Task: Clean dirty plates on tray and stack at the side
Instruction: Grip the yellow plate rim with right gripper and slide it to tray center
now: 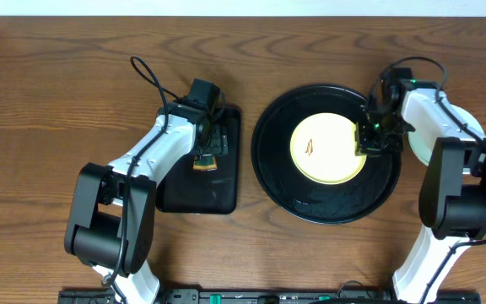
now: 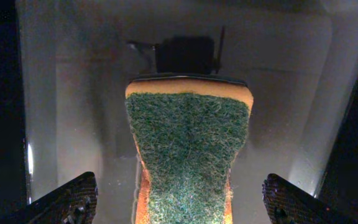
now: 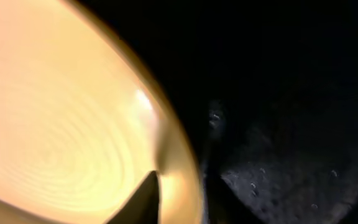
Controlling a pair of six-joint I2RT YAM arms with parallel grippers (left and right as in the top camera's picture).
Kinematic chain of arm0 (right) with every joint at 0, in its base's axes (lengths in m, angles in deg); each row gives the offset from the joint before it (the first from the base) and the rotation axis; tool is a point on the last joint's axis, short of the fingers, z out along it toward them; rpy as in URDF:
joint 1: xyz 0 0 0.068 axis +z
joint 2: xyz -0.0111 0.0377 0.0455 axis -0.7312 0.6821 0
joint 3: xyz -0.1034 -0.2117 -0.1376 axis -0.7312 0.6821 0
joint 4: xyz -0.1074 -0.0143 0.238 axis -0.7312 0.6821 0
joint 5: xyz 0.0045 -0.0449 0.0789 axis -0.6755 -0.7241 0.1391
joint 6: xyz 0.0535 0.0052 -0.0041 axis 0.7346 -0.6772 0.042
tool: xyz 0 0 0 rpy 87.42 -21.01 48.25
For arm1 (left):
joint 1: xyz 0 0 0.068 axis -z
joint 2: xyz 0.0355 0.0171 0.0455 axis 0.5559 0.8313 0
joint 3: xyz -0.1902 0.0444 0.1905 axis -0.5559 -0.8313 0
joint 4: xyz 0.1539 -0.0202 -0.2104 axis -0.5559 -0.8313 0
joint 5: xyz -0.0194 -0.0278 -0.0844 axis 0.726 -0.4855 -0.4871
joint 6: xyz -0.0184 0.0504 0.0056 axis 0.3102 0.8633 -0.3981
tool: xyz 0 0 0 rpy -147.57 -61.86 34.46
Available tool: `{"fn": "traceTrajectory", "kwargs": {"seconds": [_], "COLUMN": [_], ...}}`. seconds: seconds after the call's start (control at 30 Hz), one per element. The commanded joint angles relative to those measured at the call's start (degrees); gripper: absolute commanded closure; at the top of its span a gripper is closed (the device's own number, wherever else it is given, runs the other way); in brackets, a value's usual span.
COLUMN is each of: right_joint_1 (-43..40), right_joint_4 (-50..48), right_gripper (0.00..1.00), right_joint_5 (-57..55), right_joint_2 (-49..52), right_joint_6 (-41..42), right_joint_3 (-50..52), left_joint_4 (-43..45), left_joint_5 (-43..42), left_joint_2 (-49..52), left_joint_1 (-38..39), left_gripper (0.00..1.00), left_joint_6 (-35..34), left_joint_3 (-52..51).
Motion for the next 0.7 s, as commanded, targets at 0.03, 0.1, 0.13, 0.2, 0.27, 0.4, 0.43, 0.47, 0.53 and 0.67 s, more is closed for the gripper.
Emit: {"fn": "traceTrajectory", "kwargs": {"seconds": [0.03,0.1,0.13,0.2,0.27,0.4,0.43,0.47,0.53,0.67], "right_joint_1": [1.1,1.0,1.0,1.0,1.1,1.6,1.7,1.9,2.0,2.1], "right_joint_4": [-2.3,-3.4,-3.7,-3.6,-3.5,-3.5,-3.5,-3.6,-3.5,-3.5], "right_gripper": [0.73,0.73,0.74,0.76,0.78,0.84,0.85,0.88,0.91,0.91], "right_joint_5": [-1.1,-1.1,-1.1,-1.9,-2.4,-2.4,-2.5,-2.9,-4.2,-4.5], "right_joint_2": [-1.8,-1.8,-1.8,-1.8,-1.8,-1.8,-1.8,-1.8,-1.8,-1.8], "right_joint_6": [-1.0,-1.0,-1.0,-1.0,-1.0,-0.8,-0.8,-0.4,0.1,0.1], "right_joint_3": [0.0,0.0,0.0,0.0,0.1,0.9,1.1,1.4,1.8,2.6], "left_joint_4": [-0.1,-0.1,-0.1,-0.1,-0.1,-0.1,-0.1,-0.1,-0.1,0.7], "left_joint_5": [0.7,0.7,0.7,0.7,0.7,0.7,0.7,0.7,0.7,0.7], "left_joint_2": [0.6,0.6,0.6,0.6,0.6,0.6,0.6,0.6,0.6,0.6], "left_joint_1": [0.0,0.0,0.0,0.0,0.0,0.0,0.0,0.0,0.0,0.0], "left_gripper": [0.14,0.14,0.14,0.14,0.14,0.14,0.14,0.14,0.14,0.14], "left_joint_6": [0.5,0.5,0.5,0.5,0.5,0.5,0.5,0.5,0.5,0.5], "left_joint_3": [-0.4,-0.4,-0.4,-0.4,-0.4,-0.4,-0.4,-0.4,-0.4,-0.4]}}
